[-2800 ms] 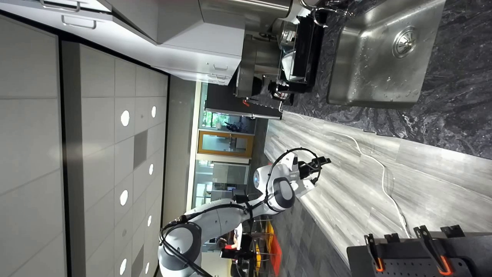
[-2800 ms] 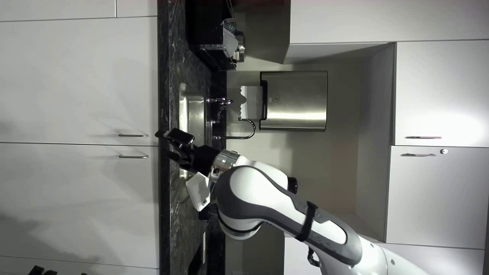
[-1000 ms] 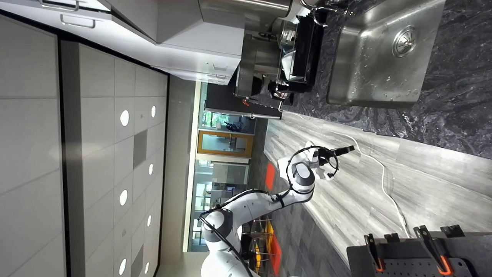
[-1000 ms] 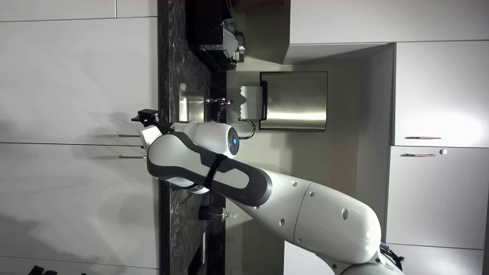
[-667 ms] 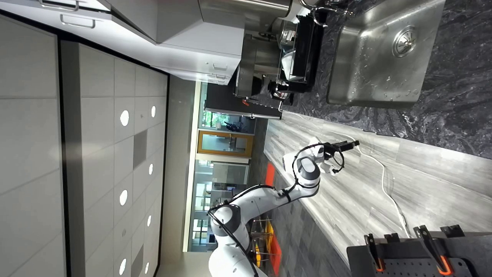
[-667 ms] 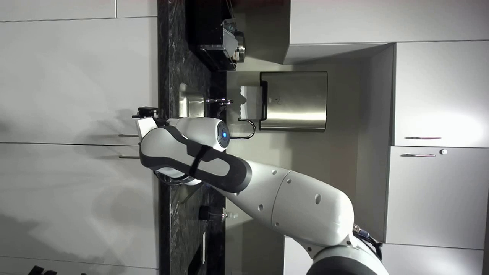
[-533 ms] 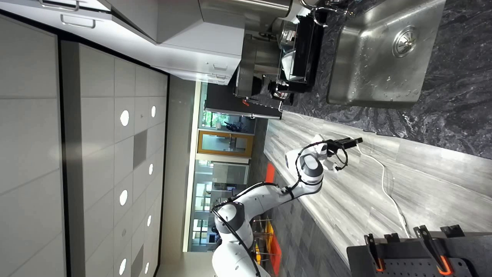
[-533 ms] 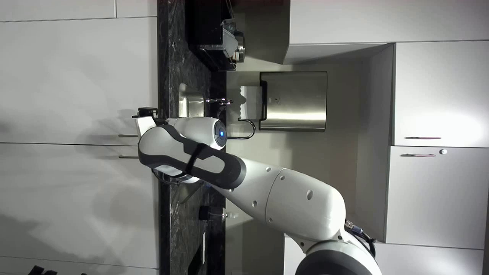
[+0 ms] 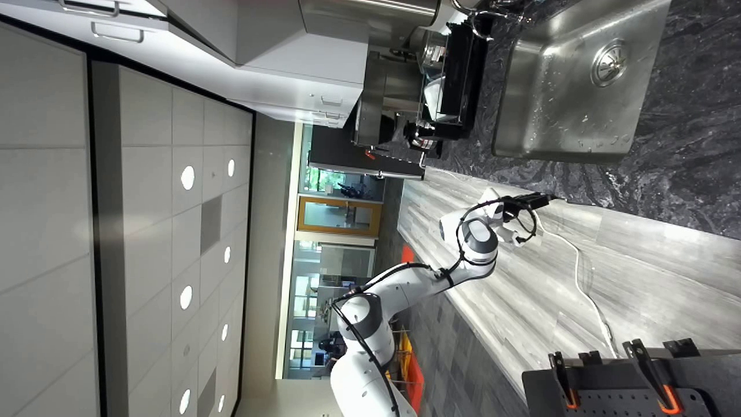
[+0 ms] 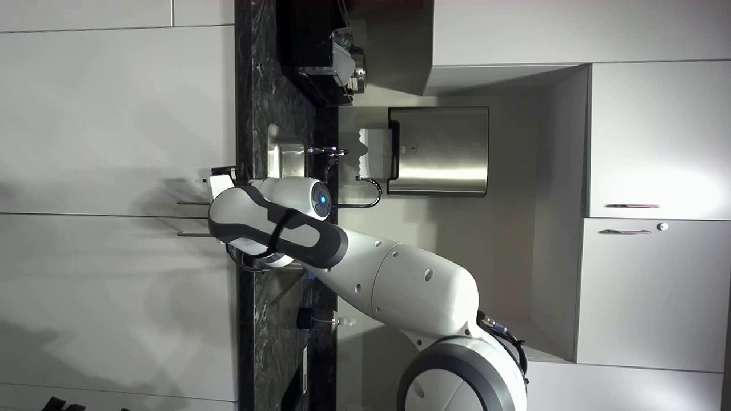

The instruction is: Open the bottom left cabinet door

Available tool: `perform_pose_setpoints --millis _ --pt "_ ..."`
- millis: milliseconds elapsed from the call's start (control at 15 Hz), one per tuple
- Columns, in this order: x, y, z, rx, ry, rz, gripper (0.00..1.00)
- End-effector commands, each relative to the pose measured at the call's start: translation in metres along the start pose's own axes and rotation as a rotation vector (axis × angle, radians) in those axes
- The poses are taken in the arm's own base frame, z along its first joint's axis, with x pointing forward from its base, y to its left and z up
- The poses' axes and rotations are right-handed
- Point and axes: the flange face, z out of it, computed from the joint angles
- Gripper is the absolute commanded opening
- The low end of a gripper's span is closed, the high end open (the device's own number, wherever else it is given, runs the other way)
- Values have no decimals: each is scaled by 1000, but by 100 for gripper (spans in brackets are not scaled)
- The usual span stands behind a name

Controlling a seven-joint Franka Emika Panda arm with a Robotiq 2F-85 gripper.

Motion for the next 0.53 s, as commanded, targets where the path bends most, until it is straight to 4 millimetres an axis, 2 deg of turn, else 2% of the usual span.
perform_pose_setpoints --millis 0,200,467 --pt "9 -5 6 8 -12 2 49" --pt "9 -2 8 30 -25 -21 27" --pt "8 3 13 91 -16 -137 1"
